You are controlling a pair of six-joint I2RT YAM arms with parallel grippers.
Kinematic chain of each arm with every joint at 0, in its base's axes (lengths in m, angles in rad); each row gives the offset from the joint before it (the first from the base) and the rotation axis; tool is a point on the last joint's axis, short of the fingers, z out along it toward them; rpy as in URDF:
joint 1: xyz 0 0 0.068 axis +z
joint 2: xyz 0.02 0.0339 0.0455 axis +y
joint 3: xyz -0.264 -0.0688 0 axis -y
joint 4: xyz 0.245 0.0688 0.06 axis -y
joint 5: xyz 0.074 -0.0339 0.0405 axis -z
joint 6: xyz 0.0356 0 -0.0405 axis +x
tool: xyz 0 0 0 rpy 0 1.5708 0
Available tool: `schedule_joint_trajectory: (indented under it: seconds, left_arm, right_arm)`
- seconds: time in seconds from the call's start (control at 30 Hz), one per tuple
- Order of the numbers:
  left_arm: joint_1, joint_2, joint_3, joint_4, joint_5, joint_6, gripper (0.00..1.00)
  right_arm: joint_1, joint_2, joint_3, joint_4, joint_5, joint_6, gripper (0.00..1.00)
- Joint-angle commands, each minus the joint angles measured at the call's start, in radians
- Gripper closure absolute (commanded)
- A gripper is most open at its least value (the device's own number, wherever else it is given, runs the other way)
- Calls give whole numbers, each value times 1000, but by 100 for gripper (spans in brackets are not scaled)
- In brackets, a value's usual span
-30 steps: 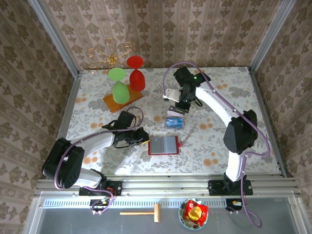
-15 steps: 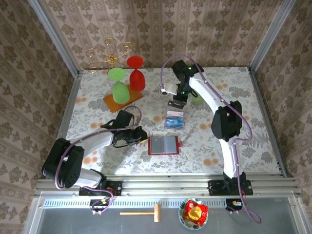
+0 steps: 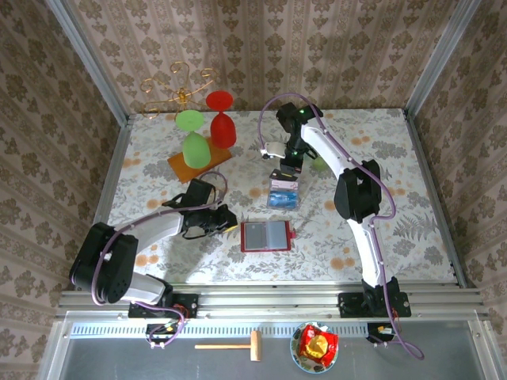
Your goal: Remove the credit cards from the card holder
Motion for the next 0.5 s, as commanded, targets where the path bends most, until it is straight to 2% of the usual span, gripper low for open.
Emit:
schedule_joint_trajectory:
  seconds: [0.0,0.23,0.47]
  left_arm:
    - [7,13,15,-17,4,20,89]
    - [7,12,18,-16,5,17,89]
    - [7,11,15,-10,8,15,88]
  right_arm:
    - [-2,46,14,-63,-22,-20,100]
    - [-10,-16,22,-27,-16,-15,100]
    - [-9,-32,54,-66,34,-24,100]
